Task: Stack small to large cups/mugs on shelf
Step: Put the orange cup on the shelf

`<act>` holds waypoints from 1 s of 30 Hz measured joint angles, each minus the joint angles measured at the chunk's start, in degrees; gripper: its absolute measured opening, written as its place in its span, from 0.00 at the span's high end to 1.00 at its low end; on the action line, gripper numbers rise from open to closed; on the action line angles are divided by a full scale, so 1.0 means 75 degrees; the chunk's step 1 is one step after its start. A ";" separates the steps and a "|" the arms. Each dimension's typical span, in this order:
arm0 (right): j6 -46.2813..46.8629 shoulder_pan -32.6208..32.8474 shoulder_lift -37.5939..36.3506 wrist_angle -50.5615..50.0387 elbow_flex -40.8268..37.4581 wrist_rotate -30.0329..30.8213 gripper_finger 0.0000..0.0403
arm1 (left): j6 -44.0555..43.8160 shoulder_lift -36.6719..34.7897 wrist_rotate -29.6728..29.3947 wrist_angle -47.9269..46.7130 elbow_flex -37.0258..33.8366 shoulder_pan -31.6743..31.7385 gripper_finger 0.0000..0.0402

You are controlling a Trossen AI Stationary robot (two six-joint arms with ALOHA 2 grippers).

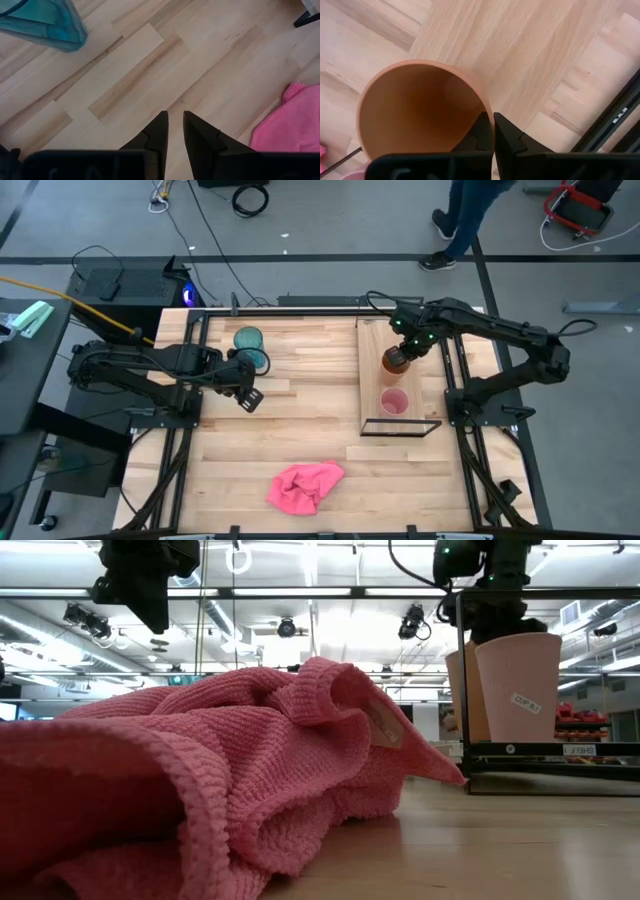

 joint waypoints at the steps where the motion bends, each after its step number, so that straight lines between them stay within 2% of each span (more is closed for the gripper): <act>1: -0.0017 0.0000 0.0047 0.0065 0.0000 0.0000 0.99 | 0.0000 0.0000 0.0000 0.0000 0.0000 0.0000 0.84; 6: -0.0063 0.0000 0.0090 0.0417 0.0000 0.0011 0.99 | -0.0003 0.0000 0.0000 -0.0003 0.0000 -0.0003 0.84; 23: -0.0163 0.0000 0.0090 0.0019 0.0000 0.0022 0.93 | 0.0015 0.0000 0.0000 -0.0006 0.0000 -0.0003 0.84; 30: -0.0163 0.0000 0.0090 0.0210 0.0000 -0.0260 0.92 | 0.0017 0.0000 0.0000 -0.0009 0.0000 -0.0003 0.83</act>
